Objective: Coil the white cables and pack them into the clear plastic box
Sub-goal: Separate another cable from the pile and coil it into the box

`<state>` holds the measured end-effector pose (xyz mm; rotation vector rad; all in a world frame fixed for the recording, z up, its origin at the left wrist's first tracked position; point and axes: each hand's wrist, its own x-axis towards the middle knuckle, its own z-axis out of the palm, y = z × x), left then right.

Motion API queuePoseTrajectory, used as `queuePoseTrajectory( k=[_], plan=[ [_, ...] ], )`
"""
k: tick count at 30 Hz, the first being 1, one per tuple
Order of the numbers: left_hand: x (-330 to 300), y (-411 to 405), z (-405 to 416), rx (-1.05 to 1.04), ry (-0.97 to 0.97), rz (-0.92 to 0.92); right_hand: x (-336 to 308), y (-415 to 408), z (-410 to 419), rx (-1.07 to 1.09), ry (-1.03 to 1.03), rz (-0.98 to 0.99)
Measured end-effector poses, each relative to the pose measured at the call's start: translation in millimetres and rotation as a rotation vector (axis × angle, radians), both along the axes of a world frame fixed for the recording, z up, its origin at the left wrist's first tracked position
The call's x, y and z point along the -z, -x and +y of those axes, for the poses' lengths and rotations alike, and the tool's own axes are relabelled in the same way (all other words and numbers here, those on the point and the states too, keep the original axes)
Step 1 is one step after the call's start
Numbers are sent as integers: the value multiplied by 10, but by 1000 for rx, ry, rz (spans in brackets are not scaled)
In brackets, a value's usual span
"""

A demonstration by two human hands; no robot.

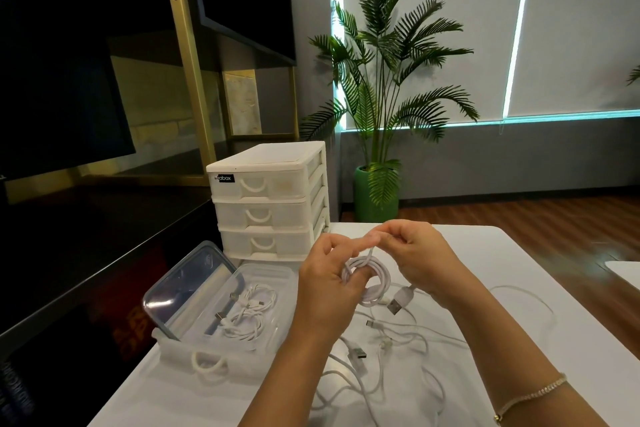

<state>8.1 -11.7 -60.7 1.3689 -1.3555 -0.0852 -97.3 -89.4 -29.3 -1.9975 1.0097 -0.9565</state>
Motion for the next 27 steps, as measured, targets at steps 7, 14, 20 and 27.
queuePoseTrajectory(
  k=[7,14,20,27],
  plan=[
    [33,-13,-14,-84,90,-72,47,-39,24,-34,22,45],
    [46,-32,-20,-140,130,-79,86,-72,13,-15,35,93],
    [60,-68,-45,-183,161,-7,-83,7,90,-22,173,87],
    [54,-35,-37,-197,39,154,-140,47,160,-136,124,195]
  ],
)
